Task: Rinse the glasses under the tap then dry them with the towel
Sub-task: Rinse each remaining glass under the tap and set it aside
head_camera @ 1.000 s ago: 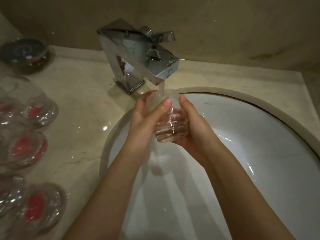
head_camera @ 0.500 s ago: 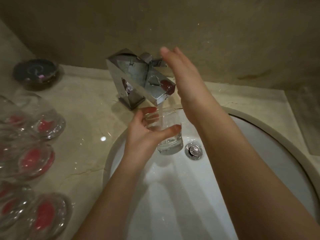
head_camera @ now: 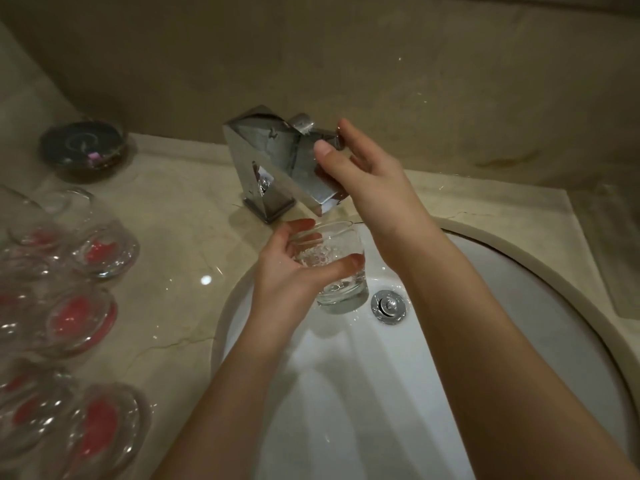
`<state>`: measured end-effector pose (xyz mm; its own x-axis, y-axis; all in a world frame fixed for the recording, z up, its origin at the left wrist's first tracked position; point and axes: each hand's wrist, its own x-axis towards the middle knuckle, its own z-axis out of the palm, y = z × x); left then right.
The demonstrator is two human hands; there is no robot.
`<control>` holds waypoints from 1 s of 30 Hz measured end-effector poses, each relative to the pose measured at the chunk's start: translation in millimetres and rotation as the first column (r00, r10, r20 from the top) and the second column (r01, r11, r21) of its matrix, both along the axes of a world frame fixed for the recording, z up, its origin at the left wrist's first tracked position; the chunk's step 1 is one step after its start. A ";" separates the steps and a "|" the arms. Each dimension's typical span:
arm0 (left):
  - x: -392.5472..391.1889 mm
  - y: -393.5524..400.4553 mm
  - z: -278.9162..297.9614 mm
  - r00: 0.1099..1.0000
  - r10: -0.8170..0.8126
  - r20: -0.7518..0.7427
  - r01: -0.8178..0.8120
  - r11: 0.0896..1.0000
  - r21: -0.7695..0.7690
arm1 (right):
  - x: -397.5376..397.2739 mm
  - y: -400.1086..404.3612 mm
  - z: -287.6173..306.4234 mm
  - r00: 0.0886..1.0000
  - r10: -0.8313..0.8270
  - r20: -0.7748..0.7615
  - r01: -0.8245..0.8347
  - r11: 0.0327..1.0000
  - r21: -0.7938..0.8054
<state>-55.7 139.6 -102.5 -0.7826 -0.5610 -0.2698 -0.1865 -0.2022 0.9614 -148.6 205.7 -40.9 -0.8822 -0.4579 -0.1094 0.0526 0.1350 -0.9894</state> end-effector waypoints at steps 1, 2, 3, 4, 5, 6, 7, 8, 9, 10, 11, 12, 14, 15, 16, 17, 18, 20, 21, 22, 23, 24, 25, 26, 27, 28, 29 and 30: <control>0.6 0.6 1.8 1.000 -0.003 0.006 0.003 1.000 0.011 | 0.5 3.7 1.4 0.999 -0.007 0.033 0.008 1.000 -0.022; 1.3 0.6 2.4 1.000 -0.005 0.013 0.005 1.000 0.025 | 3.0 9.5 1.3 0.997 -0.019 0.079 0.023 0.998 -0.057; 2.5 1.0 4.0 1.000 -0.006 0.025 0.005 0.999 0.047 | 5.9 17.6 -1.9 0.990 -0.046 0.130 0.057 0.994 -0.088; 3.9 1.2 5.7 0.999 -0.010 0.042 0.007 0.997 0.072 | 10.3 27.6 -8.4 0.979 -0.085 0.185 0.106 0.989 -0.102; 6.1 2.0 9.0 0.998 -0.021 0.065 0.014 0.995 0.099 | 15.9 38.1 -16.9 0.962 -0.123 0.243 0.150 0.984 -0.095; 7.9 2.5 10.7 0.995 -0.044 0.086 0.033 0.991 0.129 | 22.6 48.8 -26.2 0.939 -0.153 0.309 0.182 0.981 -0.067; 9.6 3.7 13.4 0.991 -0.075 0.107 0.056 0.985 0.166 | 30.0 59.2 -34.0 0.913 -0.158 0.376 0.178 0.984 -0.021; 11.0 4.9 15.0 0.987 -0.105 0.121 0.078 0.975 0.210 | 37.6 68.0 -39.9 0.889 -0.127 0.440 0.129 0.991 0.026; 12.3 6.1 16.2 0.981 -0.133 0.144 0.092 0.961 0.262 | 43.7 75.2 -44.5 0.868 -0.066 0.493 0.040 0.997 0.064; 12.9 7.3 15.7 0.970 -0.164 0.182 0.101 0.945 0.311 | 48.4 80.4 -47.6 0.843 -0.004 0.539 -0.055 0.994 0.094; 13.7 8.6 15.9 0.950 -0.204 0.237 0.112 0.930 0.351 | 51.3 83.6 -49.3 0.815 0.032 0.579 -0.121 0.986 0.115; 13.8 9.0 12.9 0.924 -0.255 0.286 0.133 0.913 0.387 | 52.4 85.1 -48.9 0.789 0.034 0.613 -0.144 0.981 0.131; 15.5 12.1 7.6 0.878 -0.337 0.340 0.157 0.874 0.460 | 50.3 86.7 -47.5 0.764 -0.002 0.645 -0.140 0.976 0.169; 16.7 14.1 5.1 0.869 -0.355 0.344 0.151 0.853 0.500 | 48.8 87.5 -46.8 0.760 -0.012 0.650 -0.145 0.972 0.187; 17.6 15.5 1.7 0.866 -0.365 0.341 0.142 0.835 0.532 | 48.1 88.6 -45.6 0.758 -0.010 0.652 -0.156 0.968 0.197; 18.6 17.9 1.0 0.864 -0.376 0.334 0.138 0.815 0.562 | 47.8 89.6 -44.3 0.757 -0.005 0.653 -0.169 0.964 0.204; 19.4 19.7 -0.5 0.863 -0.388 0.325 0.140 0.801 0.583 | 47.5 91.1 -43.7 0.758 -0.002 0.652 -0.180 0.960 0.212; 19.7 23.3 -1.7 0.859 -0.400 0.320 0.140 0.785 0.604 | 47.5 95.8 -45.0 0.765 0.001 0.644 -0.191 0.955 0.225; 19.3 25.1 -1.6 0.854 -0.407 0.323 0.142 0.780 0.609 | 48.1 98.6 -45.1 0.772 0.004 0.636 -0.193 0.955 0.227; 18.6 26.6 -2.5 0.849 -0.418 0.325 0.151 0.779 0.609 | 49.0 101.4 -44.8 0.776 0.007 0.630 -0.193 0.954 0.227; 17.9 28.9 -1.7 0.841 -0.430 0.330 0.163 0.781 0.602 | 49.8 105.3 -45.2 0.779 0.013 0.627 -0.194 0.956 0.222; 16.7 31.0 -1.6 0.832 -0.436 0.345 0.173 0.793 0.584 | 51.0 109.5 -45.3 0.780 0.019 0.626 -0.194 0.957 0.213; 15.7 34.1 0.1 0.824 -0.439 0.358 0.185 0.806 0.563 | 52.3 114.7 -45.3 0.783 0.028 0.621 -0.196 0.959 0.205; 14.3 37.6 1.5 0.821 -0.437 0.368 0.201 0.823 0.531 | 53.6 120.2 -44.8 0.792 0.042 0.609 -0.202 0.959 0.197; 12.9 42.0 3.8 0.824 -0.430 0.368 0.220 0.842 0.492 | 54.6 126.5 -44.9 0.812 0.071 0.579 -0.218 0.958 0.188; 11.5 46.5 6.1 0.835 -0.424 0.350 0.253 0.861 0.441 | 55.5 133.6 -43.3 0.841 0.101 0.532 -0.230 0.956 0.181; 9.6 51.6 9.1 0.849 -0.420 0.319 0.287 0.875 0.388 | 56.4 142.5 -41.8 0.874 0.128 0.469 -0.233 0.957 0.174; 7.0 57.1 11.8 0.862 -0.422 0.280 0.321 0.883 0.343 | 57.2 152.8 -39.5 0.901 0.136 0.413 -0.220 0.962 0.163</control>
